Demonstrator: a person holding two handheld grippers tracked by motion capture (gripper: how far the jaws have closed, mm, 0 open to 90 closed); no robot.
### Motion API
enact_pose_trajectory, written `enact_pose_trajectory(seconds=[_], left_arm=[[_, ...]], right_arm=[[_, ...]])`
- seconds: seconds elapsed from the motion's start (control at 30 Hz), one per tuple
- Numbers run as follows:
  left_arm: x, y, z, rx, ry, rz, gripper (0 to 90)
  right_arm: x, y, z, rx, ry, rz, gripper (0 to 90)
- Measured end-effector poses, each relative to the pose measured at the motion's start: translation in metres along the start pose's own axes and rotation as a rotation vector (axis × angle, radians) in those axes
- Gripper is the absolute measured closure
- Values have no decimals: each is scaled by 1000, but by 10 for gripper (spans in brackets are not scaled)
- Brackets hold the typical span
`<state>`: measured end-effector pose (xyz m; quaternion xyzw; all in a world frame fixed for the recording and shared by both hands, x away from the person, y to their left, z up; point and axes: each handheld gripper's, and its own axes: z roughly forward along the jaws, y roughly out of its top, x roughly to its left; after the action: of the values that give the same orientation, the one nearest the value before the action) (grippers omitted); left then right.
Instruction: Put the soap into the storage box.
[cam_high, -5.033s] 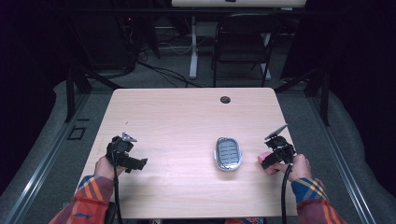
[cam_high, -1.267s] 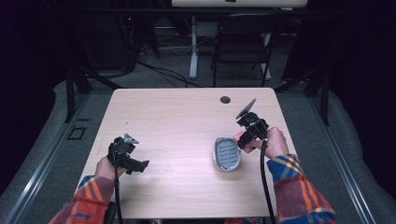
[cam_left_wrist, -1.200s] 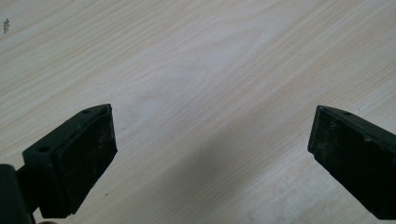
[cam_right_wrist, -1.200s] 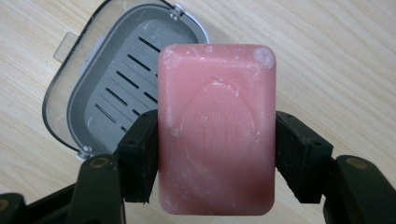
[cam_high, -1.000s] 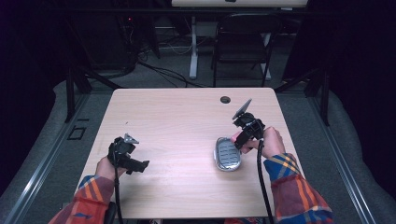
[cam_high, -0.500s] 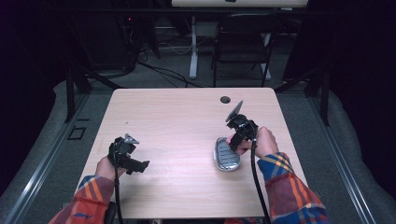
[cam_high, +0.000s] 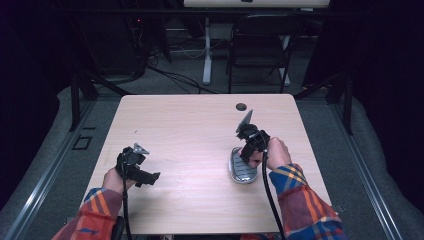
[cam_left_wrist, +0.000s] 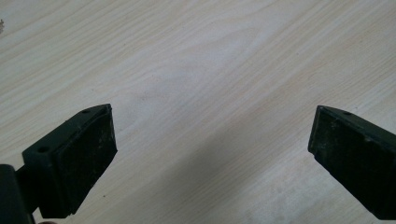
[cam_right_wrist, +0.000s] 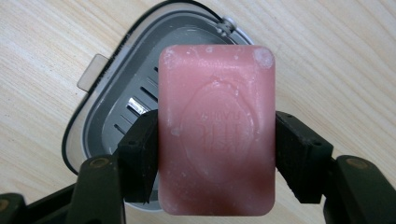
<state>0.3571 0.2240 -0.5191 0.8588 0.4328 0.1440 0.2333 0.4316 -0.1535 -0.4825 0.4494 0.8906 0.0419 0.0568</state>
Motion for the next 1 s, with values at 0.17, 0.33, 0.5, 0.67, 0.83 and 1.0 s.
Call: enact_pose_trajectory(seconds=[0.17,0.33,0.5,0.67,0.83,1.0], left_arm=[[0,0,0,0,-2,0,9],[0,0,0,0,-3,0,9],[0,0,0,0,-3,0,9],[1,1,2,5,-4,1,9],[0,2,3,8,-5,6,8],[0,1,2,5,-4,1,9]], right_arm=[[6,4,3,10,-4,-4,370],[12,8,6,10,-4,2,369],[13,11,10,15,-12,16,369],[14,13,13,30,-9,20,368],[15,13,16,9,-1,46,367],[14,11,15,32,14,41,366]])
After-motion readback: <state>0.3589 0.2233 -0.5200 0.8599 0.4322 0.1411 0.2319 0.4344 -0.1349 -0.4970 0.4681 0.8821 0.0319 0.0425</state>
